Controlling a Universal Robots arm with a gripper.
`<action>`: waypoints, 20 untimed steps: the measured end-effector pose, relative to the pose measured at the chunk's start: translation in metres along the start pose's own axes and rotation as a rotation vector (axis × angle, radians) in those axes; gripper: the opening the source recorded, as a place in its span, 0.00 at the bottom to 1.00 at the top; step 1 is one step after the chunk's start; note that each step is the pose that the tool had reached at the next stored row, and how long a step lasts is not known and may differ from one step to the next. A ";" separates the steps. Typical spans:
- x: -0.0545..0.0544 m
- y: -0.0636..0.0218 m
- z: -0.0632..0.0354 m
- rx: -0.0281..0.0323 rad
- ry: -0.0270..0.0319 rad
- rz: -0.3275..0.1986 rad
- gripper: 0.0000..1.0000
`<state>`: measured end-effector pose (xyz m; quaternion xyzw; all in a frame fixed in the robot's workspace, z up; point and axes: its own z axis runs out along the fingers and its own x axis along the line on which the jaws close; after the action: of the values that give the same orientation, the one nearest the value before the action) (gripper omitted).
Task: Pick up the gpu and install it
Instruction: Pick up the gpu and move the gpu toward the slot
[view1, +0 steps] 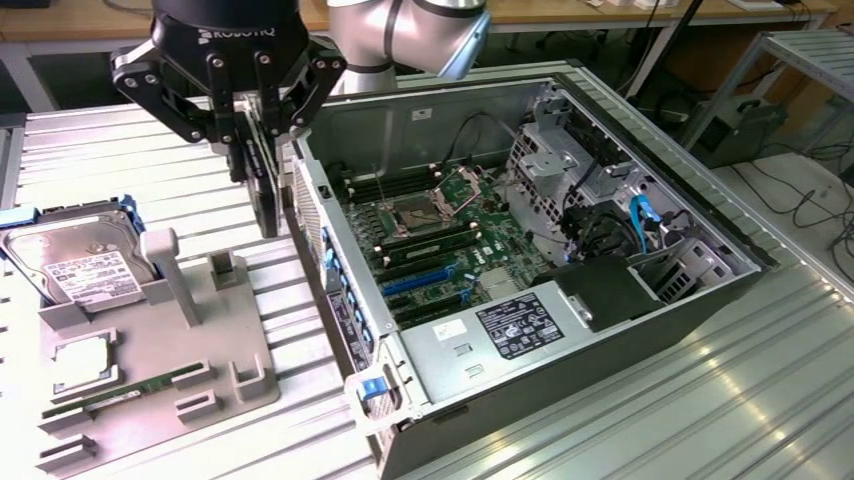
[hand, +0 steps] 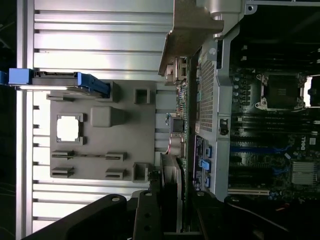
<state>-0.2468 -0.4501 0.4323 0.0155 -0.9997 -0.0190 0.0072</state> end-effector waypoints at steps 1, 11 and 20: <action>-0.001 0.0000 0.0000 -0.0001 0.0000 0.000 0.28; -0.017 -0.0005 -0.0001 -0.0001 -0.0001 0.000 0.28; -0.030 -0.0009 -0.0001 -0.0001 0.0000 0.000 0.28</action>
<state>-0.2169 -0.4501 0.4320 0.0155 -0.9997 -0.0190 0.0072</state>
